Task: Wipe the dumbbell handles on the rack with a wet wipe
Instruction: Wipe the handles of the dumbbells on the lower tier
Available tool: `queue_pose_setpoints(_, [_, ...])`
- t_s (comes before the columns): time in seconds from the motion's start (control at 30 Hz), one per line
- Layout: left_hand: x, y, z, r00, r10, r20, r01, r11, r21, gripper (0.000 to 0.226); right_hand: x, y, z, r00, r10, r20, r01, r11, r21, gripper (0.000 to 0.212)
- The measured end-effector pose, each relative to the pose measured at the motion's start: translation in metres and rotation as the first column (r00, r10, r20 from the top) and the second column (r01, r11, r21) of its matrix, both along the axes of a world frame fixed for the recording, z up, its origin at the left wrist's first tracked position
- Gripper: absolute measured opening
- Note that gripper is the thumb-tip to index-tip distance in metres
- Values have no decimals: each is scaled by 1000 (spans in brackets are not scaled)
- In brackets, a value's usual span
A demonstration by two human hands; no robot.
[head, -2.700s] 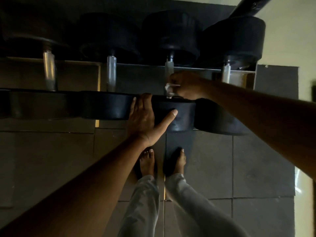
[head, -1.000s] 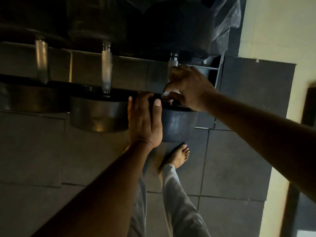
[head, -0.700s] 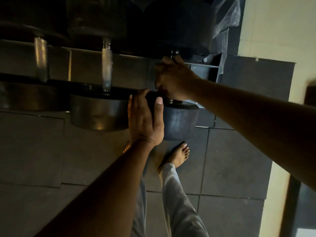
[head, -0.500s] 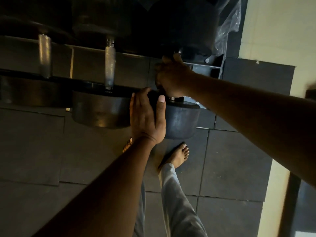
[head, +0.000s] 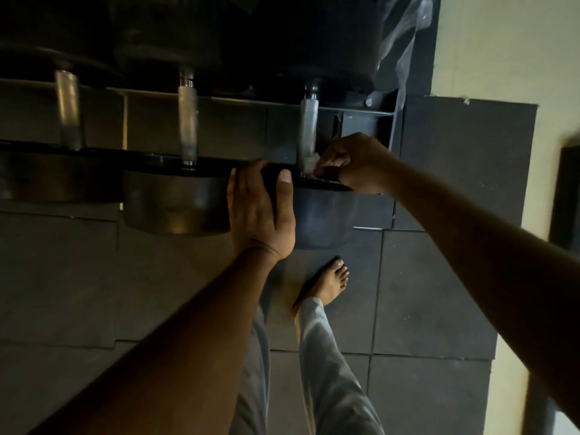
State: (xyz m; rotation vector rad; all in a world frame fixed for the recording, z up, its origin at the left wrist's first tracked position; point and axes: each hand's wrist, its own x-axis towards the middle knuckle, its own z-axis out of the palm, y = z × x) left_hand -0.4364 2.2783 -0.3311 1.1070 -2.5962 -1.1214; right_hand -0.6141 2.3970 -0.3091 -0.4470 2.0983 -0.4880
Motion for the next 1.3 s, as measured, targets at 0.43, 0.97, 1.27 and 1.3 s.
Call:
queue_pose_setpoints(0.43, [-3, 1, 6, 1000, -17, 6, 18, 997, -75, 57, -5, -3, -26, 993, -81, 87, 77, 996, 50, 36])
queue_pose_setpoints(0.97, [-3, 0, 9, 998, -64, 3, 64, 995, -75, 46, -15, 8, -22, 984, 67, 163, -57, 997, -60, 30])
queue_pose_setpoints(1.27, [-3, -1, 8, 997, -79, -15, 78, 995, -53, 45, 2, 1, -26, 976, 75, -204, -140, 935, -325, 32])
queue_pose_setpoints(1.3, [-2, -2, 8, 997, -78, -10, 77, 996, -43, 46, 0, 0, -26, 972, 122, -199, -179, 936, -303, 32])
